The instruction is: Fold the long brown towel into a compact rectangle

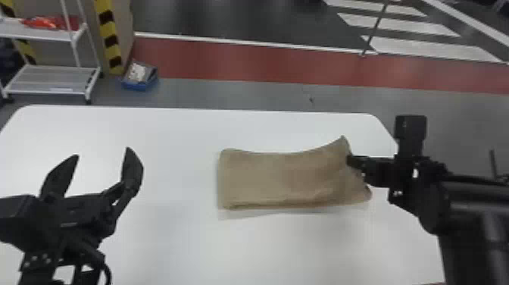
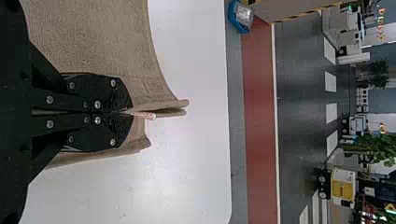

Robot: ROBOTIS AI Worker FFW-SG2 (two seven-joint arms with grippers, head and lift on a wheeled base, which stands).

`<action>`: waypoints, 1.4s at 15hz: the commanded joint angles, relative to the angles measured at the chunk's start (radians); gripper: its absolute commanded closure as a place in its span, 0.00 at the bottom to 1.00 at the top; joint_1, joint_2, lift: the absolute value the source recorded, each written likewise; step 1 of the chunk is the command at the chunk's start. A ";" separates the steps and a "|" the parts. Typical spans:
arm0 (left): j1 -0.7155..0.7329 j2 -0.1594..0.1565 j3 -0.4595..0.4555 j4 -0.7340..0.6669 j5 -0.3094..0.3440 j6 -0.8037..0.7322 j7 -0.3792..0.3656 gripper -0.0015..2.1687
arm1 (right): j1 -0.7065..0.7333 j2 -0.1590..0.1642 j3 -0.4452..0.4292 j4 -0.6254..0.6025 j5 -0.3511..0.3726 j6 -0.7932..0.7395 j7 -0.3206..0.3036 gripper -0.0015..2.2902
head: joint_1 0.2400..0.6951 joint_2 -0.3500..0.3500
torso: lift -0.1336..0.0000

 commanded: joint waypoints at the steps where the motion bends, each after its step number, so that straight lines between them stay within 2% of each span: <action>1: -0.007 -0.001 0.000 0.008 0.001 -0.003 0.003 0.04 | -0.005 0.000 -0.002 -0.004 0.000 0.010 0.001 0.61 | 1.00 0.20 | 0.09; 5: -0.013 0.003 0.006 0.008 0.005 0.000 0.004 0.04 | 0.004 0.006 -0.065 -0.151 -0.063 0.124 0.001 0.61 | 1.00 0.21 | 0.09; 7: -0.013 0.003 0.008 0.010 0.005 0.000 0.003 0.04 | -0.002 0.000 -0.089 -0.168 -0.071 0.139 0.001 0.61 | 1.00 0.21 | 0.09; 10: -0.013 0.000 0.005 0.014 0.006 0.000 -0.002 0.04 | -0.002 -0.004 -0.062 -0.077 -0.016 0.111 0.003 0.61 | 1.00 0.19 | 0.09; 14: -0.015 0.000 0.003 0.026 0.005 0.000 0.000 0.04 | -0.001 0.003 -0.045 0.050 0.062 -0.021 0.001 0.60 | 1.00 0.16 | 0.09; 16: -0.015 -0.001 0.001 0.034 0.001 0.000 0.001 0.04 | -0.002 0.003 -0.029 0.071 0.104 -0.091 -0.009 0.48 | 1.00 0.15 | 0.09; 17: -0.015 -0.001 0.000 0.034 0.001 0.000 0.001 0.04 | -0.001 0.009 -0.020 0.070 0.130 -0.113 -0.031 0.32 | 1.00 0.15 | 0.09; 18: -0.015 -0.003 -0.002 0.034 0.001 0.000 0.000 0.04 | 0.012 0.016 -0.023 0.064 0.133 -0.162 -0.048 0.06 | 1.00 0.14 | 0.09; 19: -0.018 -0.003 -0.003 0.034 0.001 -0.003 -0.003 0.04 | 0.033 0.019 -0.029 0.048 0.132 -0.208 -0.058 0.00 | 1.00 0.14 | 0.09; 21: -0.021 -0.003 -0.008 0.034 -0.003 -0.003 -0.003 0.04 | 0.073 0.039 -0.039 -0.004 0.128 -0.245 -0.061 0.01 | 1.00 0.13 | 0.09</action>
